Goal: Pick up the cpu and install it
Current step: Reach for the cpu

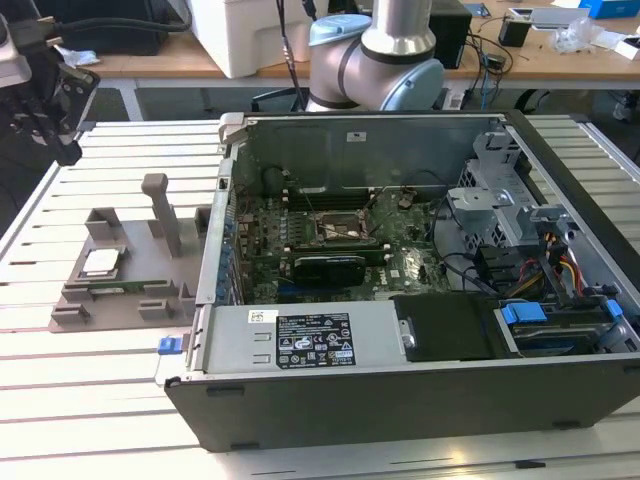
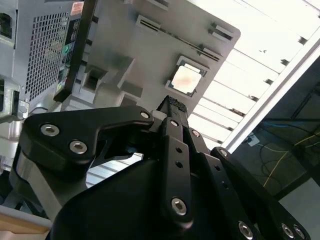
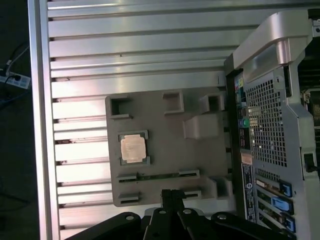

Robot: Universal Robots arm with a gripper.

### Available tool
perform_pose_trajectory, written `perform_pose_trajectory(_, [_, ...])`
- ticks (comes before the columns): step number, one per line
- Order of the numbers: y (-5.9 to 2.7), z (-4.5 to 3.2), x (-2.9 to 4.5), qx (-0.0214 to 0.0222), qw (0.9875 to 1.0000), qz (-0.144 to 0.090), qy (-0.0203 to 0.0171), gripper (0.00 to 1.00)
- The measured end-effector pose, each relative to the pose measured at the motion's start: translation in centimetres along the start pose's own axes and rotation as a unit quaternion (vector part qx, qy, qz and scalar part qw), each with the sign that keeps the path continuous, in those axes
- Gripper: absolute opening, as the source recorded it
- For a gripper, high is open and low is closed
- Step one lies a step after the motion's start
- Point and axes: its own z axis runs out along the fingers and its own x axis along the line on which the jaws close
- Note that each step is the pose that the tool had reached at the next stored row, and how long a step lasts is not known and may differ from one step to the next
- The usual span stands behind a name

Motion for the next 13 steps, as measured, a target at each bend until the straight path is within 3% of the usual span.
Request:
perform_pose_trajectory(2, [-0.05, 0.00, 0.69, 0.0000, 1.0000, 0.000, 0.0000, 0.11])
perform_pose_trajectory(6, [-0.19, 0.05, 2.88, 0.0000, 1.0000, 0.000, 0.0000, 0.11])
perform_pose_trajectory(13, [0.20, 0.16, 4.66, 0.0000, 1.0000, 0.000, 0.0000, 0.11])
